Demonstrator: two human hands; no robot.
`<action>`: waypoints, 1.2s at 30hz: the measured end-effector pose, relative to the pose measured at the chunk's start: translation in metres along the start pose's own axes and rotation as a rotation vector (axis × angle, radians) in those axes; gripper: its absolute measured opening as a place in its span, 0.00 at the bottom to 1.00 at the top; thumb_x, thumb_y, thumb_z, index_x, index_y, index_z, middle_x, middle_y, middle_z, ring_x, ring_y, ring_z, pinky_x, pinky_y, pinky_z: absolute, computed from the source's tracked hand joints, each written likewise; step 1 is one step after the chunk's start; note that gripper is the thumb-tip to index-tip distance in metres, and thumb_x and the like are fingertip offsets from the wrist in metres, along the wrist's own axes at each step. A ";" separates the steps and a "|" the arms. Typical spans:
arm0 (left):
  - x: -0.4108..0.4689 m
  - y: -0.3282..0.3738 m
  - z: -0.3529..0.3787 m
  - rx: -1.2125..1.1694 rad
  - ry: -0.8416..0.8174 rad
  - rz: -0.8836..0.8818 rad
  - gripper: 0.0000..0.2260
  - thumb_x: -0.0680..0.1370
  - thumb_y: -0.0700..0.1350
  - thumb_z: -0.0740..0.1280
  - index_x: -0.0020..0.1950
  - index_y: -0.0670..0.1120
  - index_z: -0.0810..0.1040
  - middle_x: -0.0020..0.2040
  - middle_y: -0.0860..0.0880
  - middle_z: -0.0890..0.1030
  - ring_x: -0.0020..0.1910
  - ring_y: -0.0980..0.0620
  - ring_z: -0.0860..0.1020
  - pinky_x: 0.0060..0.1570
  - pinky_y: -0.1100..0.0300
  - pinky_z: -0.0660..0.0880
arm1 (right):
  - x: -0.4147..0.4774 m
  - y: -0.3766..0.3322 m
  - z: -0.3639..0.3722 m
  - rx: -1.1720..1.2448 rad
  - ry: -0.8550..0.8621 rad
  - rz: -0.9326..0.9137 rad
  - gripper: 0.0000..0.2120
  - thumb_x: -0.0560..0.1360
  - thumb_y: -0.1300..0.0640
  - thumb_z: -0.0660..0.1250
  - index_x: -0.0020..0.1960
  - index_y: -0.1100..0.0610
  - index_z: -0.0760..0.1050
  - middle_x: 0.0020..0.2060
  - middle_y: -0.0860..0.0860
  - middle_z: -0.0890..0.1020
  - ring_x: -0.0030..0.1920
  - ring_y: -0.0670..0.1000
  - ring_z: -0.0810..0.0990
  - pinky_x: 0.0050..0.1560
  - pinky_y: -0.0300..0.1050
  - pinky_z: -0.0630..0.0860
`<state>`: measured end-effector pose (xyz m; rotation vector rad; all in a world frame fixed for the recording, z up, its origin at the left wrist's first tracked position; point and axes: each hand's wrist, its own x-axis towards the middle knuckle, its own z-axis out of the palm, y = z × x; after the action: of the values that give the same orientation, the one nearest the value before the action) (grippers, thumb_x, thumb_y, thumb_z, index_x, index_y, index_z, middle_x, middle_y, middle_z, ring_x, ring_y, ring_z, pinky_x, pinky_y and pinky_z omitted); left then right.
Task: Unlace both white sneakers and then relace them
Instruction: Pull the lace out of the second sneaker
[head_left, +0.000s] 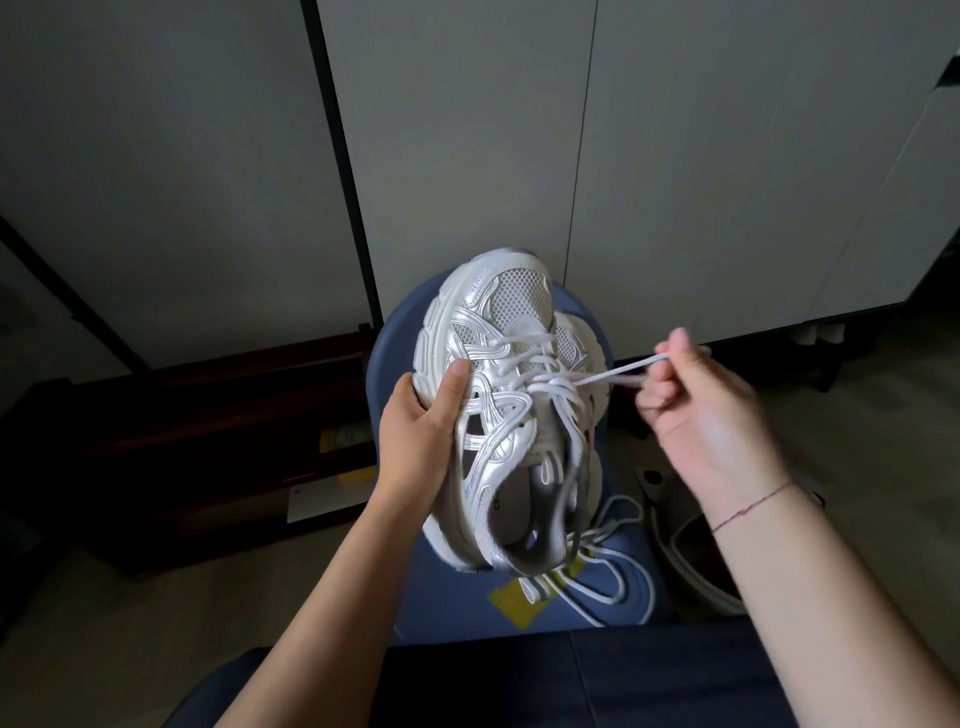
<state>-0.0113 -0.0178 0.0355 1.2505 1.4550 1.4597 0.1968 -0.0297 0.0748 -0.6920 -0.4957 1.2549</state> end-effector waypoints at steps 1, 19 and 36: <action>0.001 -0.001 -0.001 0.001 0.008 -0.001 0.23 0.70 0.65 0.66 0.52 0.47 0.77 0.47 0.54 0.84 0.45 0.60 0.82 0.44 0.65 0.74 | 0.003 -0.005 -0.003 0.060 0.015 0.024 0.08 0.76 0.57 0.62 0.39 0.58 0.71 0.25 0.47 0.73 0.24 0.41 0.68 0.26 0.29 0.64; 0.002 -0.003 -0.001 0.006 0.005 -0.016 0.20 0.73 0.63 0.67 0.51 0.48 0.77 0.47 0.54 0.84 0.45 0.59 0.82 0.46 0.62 0.76 | -0.006 0.018 0.005 -0.193 0.020 -0.080 0.09 0.77 0.64 0.62 0.37 0.61 0.71 0.23 0.47 0.76 0.24 0.42 0.69 0.27 0.30 0.67; 0.002 -0.003 0.001 0.008 0.041 -0.016 0.16 0.74 0.61 0.67 0.51 0.49 0.77 0.46 0.55 0.83 0.43 0.62 0.81 0.42 0.67 0.73 | -0.020 0.042 0.009 -0.414 -0.098 0.064 0.15 0.60 0.54 0.73 0.43 0.59 0.78 0.41 0.52 0.84 0.43 0.48 0.82 0.48 0.41 0.78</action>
<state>-0.0117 -0.0156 0.0328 1.2178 1.4959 1.4779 0.1564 -0.0404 0.0517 -1.0020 -0.8333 1.2623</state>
